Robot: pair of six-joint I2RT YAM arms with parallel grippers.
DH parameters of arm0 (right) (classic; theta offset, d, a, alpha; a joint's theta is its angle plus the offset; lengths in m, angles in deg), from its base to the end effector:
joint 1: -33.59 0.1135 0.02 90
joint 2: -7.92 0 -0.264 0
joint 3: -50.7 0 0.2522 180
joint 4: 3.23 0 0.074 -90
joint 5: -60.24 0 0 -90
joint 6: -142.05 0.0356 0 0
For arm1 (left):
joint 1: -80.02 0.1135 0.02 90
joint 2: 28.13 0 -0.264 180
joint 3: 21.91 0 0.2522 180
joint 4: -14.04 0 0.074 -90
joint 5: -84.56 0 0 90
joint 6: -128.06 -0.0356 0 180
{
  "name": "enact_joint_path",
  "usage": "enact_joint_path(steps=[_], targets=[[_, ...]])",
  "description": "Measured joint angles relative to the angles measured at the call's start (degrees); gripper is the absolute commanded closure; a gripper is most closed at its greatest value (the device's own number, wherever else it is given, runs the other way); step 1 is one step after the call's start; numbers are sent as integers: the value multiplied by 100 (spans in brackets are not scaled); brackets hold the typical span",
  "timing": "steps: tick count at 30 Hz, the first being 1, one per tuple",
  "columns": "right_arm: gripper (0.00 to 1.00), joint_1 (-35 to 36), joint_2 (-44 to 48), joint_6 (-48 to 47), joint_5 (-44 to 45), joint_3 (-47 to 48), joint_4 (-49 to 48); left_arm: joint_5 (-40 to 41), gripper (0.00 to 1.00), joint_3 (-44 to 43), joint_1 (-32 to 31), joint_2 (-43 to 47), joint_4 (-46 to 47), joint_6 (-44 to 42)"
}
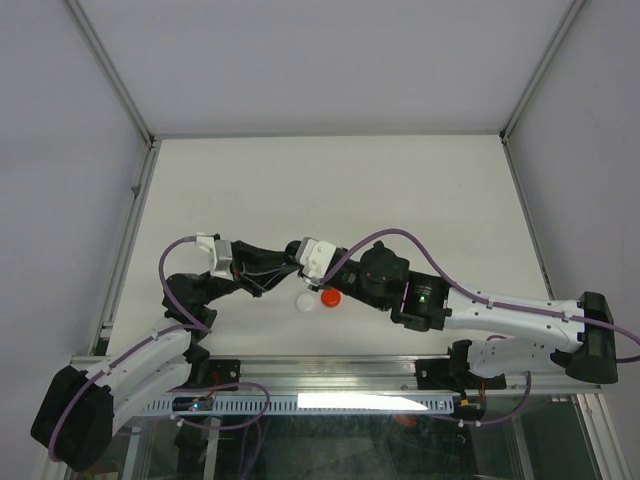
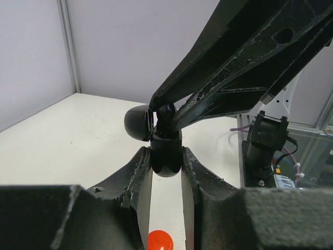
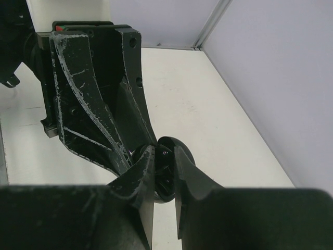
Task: Insert the wireless bluetooth earbuds into the charging case
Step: Place the earbud in the charging case.
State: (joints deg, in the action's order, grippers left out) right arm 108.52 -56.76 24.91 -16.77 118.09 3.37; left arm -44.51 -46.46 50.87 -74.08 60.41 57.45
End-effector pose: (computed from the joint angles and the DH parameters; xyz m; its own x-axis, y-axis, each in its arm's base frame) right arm 0.0773 0.2562 0.3567 0.3869 -0.2726 -0.8809 -0.7935 0.3883 -0.4687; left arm 0.1318 -0.0992 0.2541 0.0566 -0.3267 -0.9434 0.9498 0.3088 -0.0500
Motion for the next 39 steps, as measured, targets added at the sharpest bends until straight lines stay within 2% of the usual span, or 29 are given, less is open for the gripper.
enact_joint_path(steps=[14,21,28,32,39], targets=[[74,0,0,269,-52,-7,11,4,100,0,0,-63,125,107],[60,7,9,518,-59,-7,13,17,100,0,0,-188,201,114],[56,-92,146,774,-208,4,177,17,100,26,0,-439,376,175],[53,-470,188,1069,-627,127,474,-2,100,44,0,-568,439,238],[38,-1576,201,1902,-1985,361,811,-72,100,44,0,-649,507,280]])
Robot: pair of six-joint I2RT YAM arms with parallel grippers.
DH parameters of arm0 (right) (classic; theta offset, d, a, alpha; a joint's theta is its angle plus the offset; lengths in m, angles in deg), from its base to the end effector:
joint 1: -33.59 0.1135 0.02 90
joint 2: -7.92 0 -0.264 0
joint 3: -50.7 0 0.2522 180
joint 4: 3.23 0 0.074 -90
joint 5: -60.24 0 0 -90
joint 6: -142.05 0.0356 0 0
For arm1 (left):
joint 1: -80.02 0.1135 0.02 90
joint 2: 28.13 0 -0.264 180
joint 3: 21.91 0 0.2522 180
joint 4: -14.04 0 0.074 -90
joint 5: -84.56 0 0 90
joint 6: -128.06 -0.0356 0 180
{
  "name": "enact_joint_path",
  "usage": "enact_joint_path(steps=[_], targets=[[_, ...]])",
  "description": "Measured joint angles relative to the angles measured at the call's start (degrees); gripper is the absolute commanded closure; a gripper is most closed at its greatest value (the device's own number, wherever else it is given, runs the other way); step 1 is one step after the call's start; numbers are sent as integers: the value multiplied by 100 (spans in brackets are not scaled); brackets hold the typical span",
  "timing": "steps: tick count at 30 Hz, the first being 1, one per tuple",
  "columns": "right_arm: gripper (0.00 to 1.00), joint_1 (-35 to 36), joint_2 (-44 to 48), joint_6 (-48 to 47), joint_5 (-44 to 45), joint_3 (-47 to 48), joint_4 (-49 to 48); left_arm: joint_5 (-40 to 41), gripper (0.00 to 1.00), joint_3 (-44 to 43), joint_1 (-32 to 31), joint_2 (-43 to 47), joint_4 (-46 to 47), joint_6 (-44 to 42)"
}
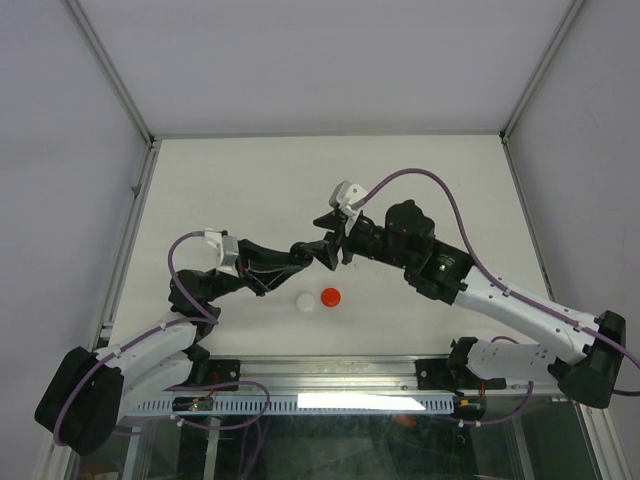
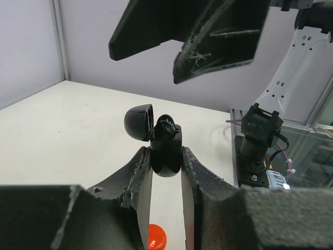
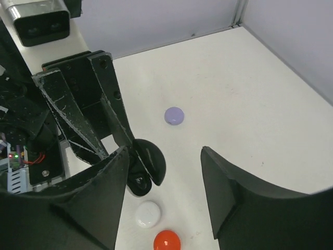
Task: Insert the wireless bluetooth earbuds into the charging case
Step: Place the earbud in the charging case, then close the charging case.
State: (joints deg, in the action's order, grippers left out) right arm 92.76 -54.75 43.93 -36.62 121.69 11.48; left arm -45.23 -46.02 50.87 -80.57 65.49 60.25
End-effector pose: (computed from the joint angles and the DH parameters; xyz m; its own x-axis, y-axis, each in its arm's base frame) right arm 0.1281 0.2229 0.3724 0.0725 -0.1521 -0.9857 -0.9123 0.3893 -0.1272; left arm 0.1411 -0.1048 0.2429 -0.0180 -0.3223 -0.9465 0.9520 0.2837 -0.1147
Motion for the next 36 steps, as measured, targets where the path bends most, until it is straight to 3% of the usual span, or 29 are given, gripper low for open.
enact_joint_path(steps=[8,19,26,36], targets=[[36,-977,-319,1049,-1891,160,-22,-131,100,0,0,-74,68,61],[39,-1325,-1117,1788,-3552,197,-20,-225,100,-22,0,-157,94,116],[42,-1480,-1106,1864,-4116,234,-37,-170,100,-22,0,-155,48,243],[39,-1683,-702,1808,-4277,234,22,229,100,-79,0,-164,-708,608]])
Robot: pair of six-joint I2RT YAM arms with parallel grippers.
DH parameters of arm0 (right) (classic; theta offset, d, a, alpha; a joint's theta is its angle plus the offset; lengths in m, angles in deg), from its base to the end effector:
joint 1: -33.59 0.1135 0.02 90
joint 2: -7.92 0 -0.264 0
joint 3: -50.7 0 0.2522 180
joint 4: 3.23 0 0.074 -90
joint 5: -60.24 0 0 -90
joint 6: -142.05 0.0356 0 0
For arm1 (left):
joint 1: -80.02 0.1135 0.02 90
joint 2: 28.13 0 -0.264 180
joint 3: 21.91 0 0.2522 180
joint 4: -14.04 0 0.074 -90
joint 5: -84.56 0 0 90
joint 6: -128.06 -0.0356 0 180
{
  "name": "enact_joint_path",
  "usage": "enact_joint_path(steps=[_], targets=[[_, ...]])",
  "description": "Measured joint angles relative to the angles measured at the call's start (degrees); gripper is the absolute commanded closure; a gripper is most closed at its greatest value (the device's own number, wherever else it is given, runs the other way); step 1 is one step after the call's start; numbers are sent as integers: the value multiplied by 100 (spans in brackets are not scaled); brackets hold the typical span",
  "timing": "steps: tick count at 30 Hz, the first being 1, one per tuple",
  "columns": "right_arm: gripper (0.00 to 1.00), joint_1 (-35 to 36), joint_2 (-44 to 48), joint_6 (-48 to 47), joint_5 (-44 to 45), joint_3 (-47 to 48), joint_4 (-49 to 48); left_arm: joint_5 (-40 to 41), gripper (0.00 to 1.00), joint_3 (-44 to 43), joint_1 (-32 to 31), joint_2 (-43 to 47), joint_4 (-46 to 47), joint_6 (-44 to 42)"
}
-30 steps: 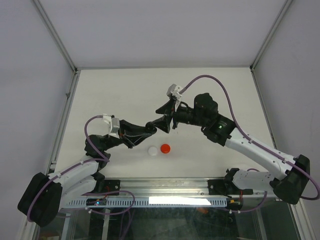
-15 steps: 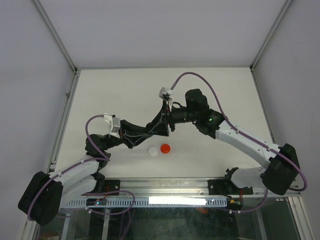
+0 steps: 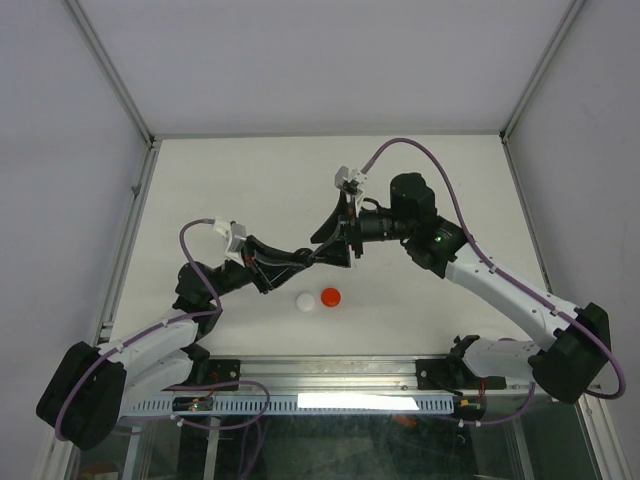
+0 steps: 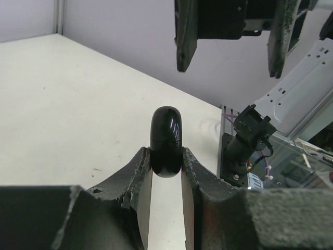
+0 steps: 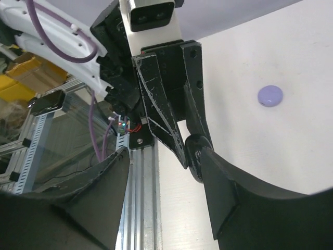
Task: Insert the wireless bluetooth earbuds into the charging case
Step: Close the charging case, then place the charging case at the center of the board.
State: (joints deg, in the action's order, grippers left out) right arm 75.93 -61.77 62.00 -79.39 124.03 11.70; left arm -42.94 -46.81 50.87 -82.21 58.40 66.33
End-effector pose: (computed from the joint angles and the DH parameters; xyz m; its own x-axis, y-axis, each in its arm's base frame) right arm 0.1852 0.2054 0.3581 -0.3133 -0.1341 -0.9401 -0.9486 -0.0013 0.3164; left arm 0.1501 -0.1085 0.2311 -0.2246 -0.3050 -0.9255 0.9006 0.2978 -0.3167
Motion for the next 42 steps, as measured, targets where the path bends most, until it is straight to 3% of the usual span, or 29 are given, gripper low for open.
enact_joint_path(steps=[4,10,18,27,34,37,42], targets=[[37,-59,160,-157,605,-22,275,208,100,-55,0,-101,-376,243],[35,-63,763,-387,2221,-354,686,629,100,-313,0,-483,-1349,614],[34,-70,1591,-435,4157,-1106,1110,1027,98,-715,0,-1735,-2420,1250],[33,-81,2282,-442,4935,-1427,1329,1086,91,-1449,-11,-3303,-3032,1576],[32,-81,2367,-450,5104,-1427,1408,1233,72,-1716,-92,-3762,-3464,1615],[29,-81,2374,-448,5243,-1429,1506,1373,55,-1803,-94,-3722,-3698,1593],[17,-81,2444,-413,5591,-1429,1707,1853,35,-1869,-125,-3268,-4301,1449]])
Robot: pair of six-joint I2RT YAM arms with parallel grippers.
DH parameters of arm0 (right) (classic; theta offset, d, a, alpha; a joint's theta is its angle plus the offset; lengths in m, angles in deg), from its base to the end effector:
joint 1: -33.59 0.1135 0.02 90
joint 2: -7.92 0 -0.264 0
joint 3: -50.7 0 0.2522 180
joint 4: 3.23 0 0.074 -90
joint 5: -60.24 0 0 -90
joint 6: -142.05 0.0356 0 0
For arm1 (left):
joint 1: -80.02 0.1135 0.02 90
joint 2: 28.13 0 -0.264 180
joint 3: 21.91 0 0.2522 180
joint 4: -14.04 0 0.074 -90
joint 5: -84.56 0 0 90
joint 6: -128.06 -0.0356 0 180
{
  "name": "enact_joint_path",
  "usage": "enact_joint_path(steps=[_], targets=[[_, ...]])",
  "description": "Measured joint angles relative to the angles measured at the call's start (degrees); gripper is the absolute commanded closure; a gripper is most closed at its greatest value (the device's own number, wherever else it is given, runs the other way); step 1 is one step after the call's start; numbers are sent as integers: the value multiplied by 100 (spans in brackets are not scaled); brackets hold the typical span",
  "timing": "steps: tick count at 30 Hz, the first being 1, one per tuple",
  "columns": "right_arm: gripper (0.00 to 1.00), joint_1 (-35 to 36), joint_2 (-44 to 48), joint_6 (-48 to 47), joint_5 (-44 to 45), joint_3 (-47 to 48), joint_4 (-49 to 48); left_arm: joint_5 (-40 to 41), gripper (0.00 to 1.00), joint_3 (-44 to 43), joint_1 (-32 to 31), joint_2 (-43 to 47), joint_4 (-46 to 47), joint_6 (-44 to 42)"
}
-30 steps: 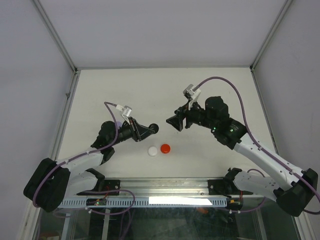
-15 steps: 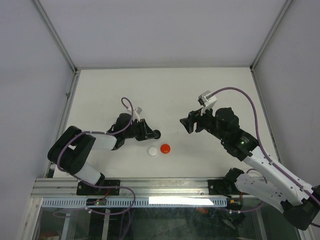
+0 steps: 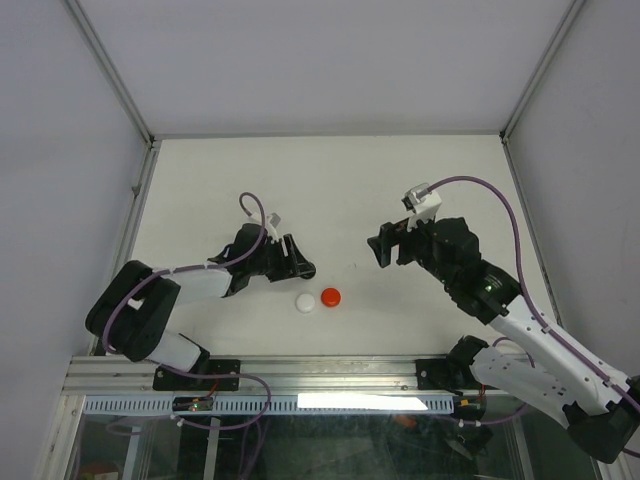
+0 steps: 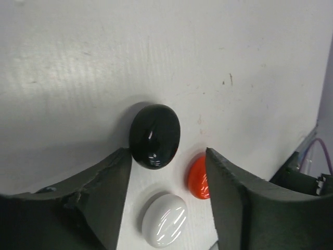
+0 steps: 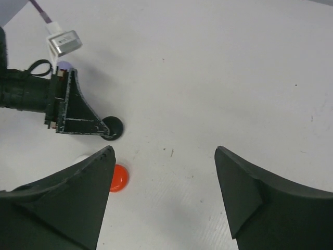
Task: Insert the wireless bluetooth earbuds into the charging case
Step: Place the charging case at the center of the board, then reset both arms
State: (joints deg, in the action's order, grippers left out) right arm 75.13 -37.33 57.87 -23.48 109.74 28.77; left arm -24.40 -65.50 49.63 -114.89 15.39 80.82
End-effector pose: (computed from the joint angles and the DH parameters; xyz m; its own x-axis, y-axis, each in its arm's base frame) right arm 0.1395 0.1184 0.3269 -0.2917 -0.1237 -0.9485 -0.5547 0.8297 0.0623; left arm 0.2264 -0.1462 0.1327 -0.8889 -0.2230 -0.4001 0.1141 0.7380 -0.6650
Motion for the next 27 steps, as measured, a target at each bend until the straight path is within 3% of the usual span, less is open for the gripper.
enact_joint_path(steps=[4,9,16,22,27], targets=[[11,-4,48,28,404,0,197,544,25,-2,11,586,-691,-166],[2,-37,-7,105,1034,7,623,1075,22,-20,177,1462,-1499,-382],[1,-258,13,385,1895,11,1252,1792,2,-155,1047,3154,-2811,-809],[1,-367,566,505,2634,11,1530,2684,1,-627,1287,4739,-4017,-1110],[1,-369,1285,479,2957,-15,1526,3289,1,-905,1285,6225,-4448,-1325]])
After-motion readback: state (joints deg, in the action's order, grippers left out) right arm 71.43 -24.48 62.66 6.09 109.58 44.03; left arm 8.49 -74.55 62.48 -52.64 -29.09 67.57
